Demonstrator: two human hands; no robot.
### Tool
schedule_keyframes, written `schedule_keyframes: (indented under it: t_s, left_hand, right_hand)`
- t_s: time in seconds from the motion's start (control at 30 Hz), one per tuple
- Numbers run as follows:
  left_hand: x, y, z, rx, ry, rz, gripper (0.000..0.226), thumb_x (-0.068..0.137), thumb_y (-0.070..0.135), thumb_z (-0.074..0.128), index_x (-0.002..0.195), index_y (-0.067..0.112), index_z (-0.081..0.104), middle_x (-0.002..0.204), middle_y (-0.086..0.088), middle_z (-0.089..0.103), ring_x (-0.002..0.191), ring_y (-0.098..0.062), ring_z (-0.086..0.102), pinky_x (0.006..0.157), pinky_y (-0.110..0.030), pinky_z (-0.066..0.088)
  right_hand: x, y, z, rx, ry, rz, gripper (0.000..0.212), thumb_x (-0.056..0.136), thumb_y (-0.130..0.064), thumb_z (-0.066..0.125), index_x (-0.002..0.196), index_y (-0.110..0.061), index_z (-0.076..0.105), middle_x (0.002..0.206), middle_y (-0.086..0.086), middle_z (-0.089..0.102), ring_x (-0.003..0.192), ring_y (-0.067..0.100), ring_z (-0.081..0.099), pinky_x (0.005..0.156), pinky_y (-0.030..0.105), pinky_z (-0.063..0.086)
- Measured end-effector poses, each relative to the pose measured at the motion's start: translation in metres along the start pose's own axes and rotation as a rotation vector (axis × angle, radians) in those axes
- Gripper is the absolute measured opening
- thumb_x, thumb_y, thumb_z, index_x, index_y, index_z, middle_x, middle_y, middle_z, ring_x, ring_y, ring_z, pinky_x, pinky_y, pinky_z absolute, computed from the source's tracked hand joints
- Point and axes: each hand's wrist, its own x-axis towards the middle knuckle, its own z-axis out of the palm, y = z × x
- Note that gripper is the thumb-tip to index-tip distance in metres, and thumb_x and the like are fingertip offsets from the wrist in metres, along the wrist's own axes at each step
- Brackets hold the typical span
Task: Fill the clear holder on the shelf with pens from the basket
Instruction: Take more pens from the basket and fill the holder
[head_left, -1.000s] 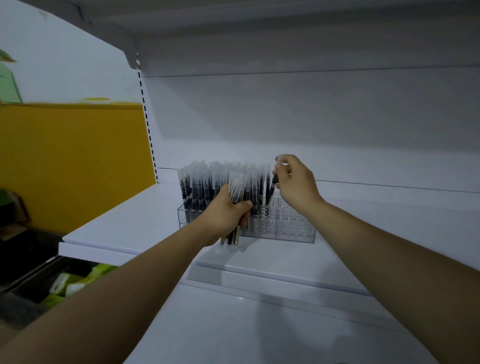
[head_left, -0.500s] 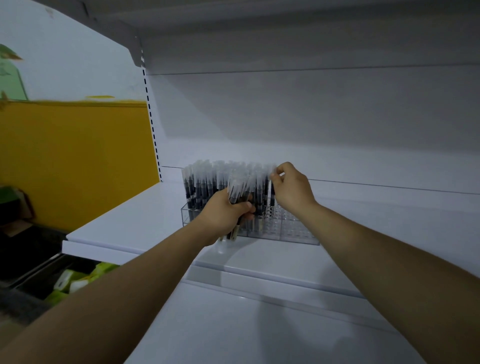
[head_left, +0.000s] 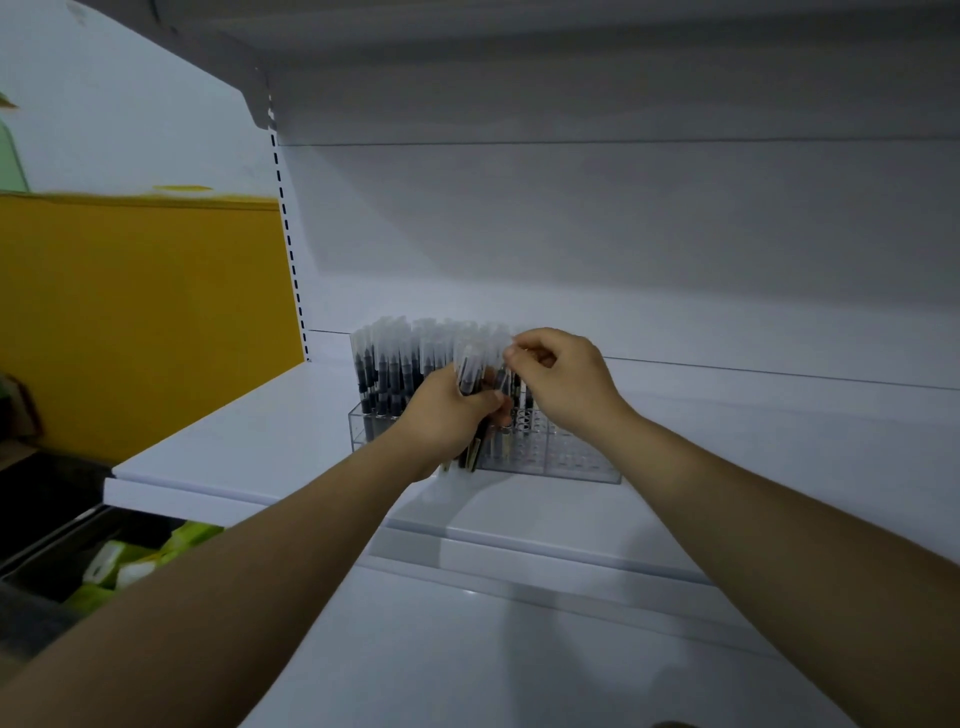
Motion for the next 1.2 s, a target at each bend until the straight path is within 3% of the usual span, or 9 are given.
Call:
schedule_keyframes:
  t_s: [0.1, 0.17, 0.27, 0.33, 0.43, 0.6, 0.73, 0.9, 1.2]
  left_hand:
    - [-0.001, 0.002, 0.004, 0.037, -0.004, 0.018, 0.009, 0.096, 0.011, 0.055, 0.098, 0.011, 0.064, 0.092, -0.014, 0.07, 0.082, -0.024, 0.069, 0.072, -0.03, 0.058]
    - [-0.001, 0.001, 0.005, 0.068, 0.004, 0.015, 0.01, 0.097, 0.013, 0.054, 0.099, 0.012, 0.064, 0.093, -0.011, 0.069, 0.077, -0.02, 0.066, 0.067, -0.025, 0.056]
    - [0.0, -0.005, 0.003, 0.019, 0.018, -0.04, 0.008, 0.097, 0.012, 0.053, 0.095, 0.014, 0.06, 0.101, -0.008, 0.068, 0.093, -0.019, 0.067, 0.077, -0.034, 0.057]
    - [0.0, -0.009, 0.0, 0.002, 0.022, -0.067, 0.01, 0.098, 0.011, 0.051, 0.093, 0.017, 0.058, 0.101, -0.005, 0.068, 0.094, -0.018, 0.067, 0.077, -0.035, 0.056]
    - [0.0, -0.011, -0.004, 0.008, 0.013, -0.074, 0.011, 0.099, 0.01, 0.049, 0.096, 0.018, 0.057, 0.102, -0.003, 0.067, 0.094, -0.017, 0.066, 0.075, -0.031, 0.054]
    - [0.0, -0.012, -0.003, 0.021, -0.02, -0.073, 0.011, 0.099, 0.011, 0.048, 0.097, 0.018, 0.057, 0.101, -0.002, 0.068, 0.095, -0.017, 0.068, 0.084, -0.039, 0.055]
    - [0.0, -0.013, -0.004, 0.022, -0.023, -0.065, 0.011, 0.099, 0.011, 0.049, 0.098, 0.016, 0.058, 0.096, -0.001, 0.069, 0.091, -0.017, 0.069, 0.082, -0.039, 0.055]
    - [0.001, -0.016, -0.009, 0.011, -0.011, -0.071, 0.011, 0.099, 0.009, 0.049, 0.099, 0.015, 0.058, 0.096, -0.004, 0.069, 0.092, -0.02, 0.069, 0.07, -0.03, 0.054]
    - [0.002, -0.018, -0.006, 0.005, -0.029, -0.076, 0.01, 0.099, 0.009, 0.048, 0.099, 0.015, 0.056, 0.092, -0.002, 0.068, 0.085, -0.014, 0.068, 0.073, -0.031, 0.052]
  right_hand:
    - [-0.003, 0.0, -0.002, -0.031, -0.01, -0.004, 0.011, 0.093, -0.027, 0.06, 0.086, -0.02, 0.064, 0.076, -0.011, 0.058, 0.07, 0.003, 0.052, 0.063, 0.016, 0.04]
    - [-0.003, 0.0, -0.004, -0.023, 0.025, 0.014, 0.014, 0.095, -0.027, 0.055, 0.086, -0.018, 0.062, 0.079, -0.005, 0.062, 0.073, 0.01, 0.058, 0.064, 0.023, 0.045]
    - [0.006, -0.002, -0.013, 0.085, 0.157, 0.065, 0.016, 0.097, -0.028, 0.047, 0.084, -0.023, 0.055, 0.088, 0.004, 0.067, 0.082, 0.025, 0.066, 0.075, 0.046, 0.057]
    - [0.012, -0.004, -0.021, 0.116, 0.223, 0.064, 0.016, 0.098, -0.027, 0.045, 0.084, -0.026, 0.052, 0.089, 0.002, 0.067, 0.083, 0.025, 0.066, 0.076, 0.051, 0.056]
    - [0.015, -0.001, -0.024, 0.083, 0.226, 0.044, 0.011, 0.1, -0.028, 0.045, 0.095, -0.022, 0.054, 0.088, 0.001, 0.066, 0.085, 0.027, 0.065, 0.077, 0.052, 0.055]
    - [0.015, 0.006, -0.013, 0.044, 0.18, 0.03, 0.012, 0.101, -0.03, 0.044, 0.1, -0.021, 0.052, 0.089, 0.002, 0.065, 0.086, 0.028, 0.064, 0.077, 0.05, 0.055]
    - [0.017, 0.004, -0.01, -0.039, 0.155, -0.044, 0.012, 0.101, -0.026, 0.043, 0.102, -0.018, 0.052, 0.091, 0.002, 0.064, 0.086, 0.027, 0.062, 0.074, 0.037, 0.051]
    - [0.017, 0.005, -0.008, -0.067, 0.173, -0.082, 0.016, 0.1, -0.026, 0.043, 0.106, -0.015, 0.054, 0.09, 0.004, 0.065, 0.081, 0.027, 0.061, 0.073, 0.037, 0.049]
    - [0.014, 0.022, 0.007, -0.169, 0.072, -0.038, 0.023, 0.101, -0.028, 0.042, 0.111, -0.012, 0.056, 0.088, 0.003, 0.061, 0.077, 0.023, 0.057, 0.071, 0.034, 0.047]
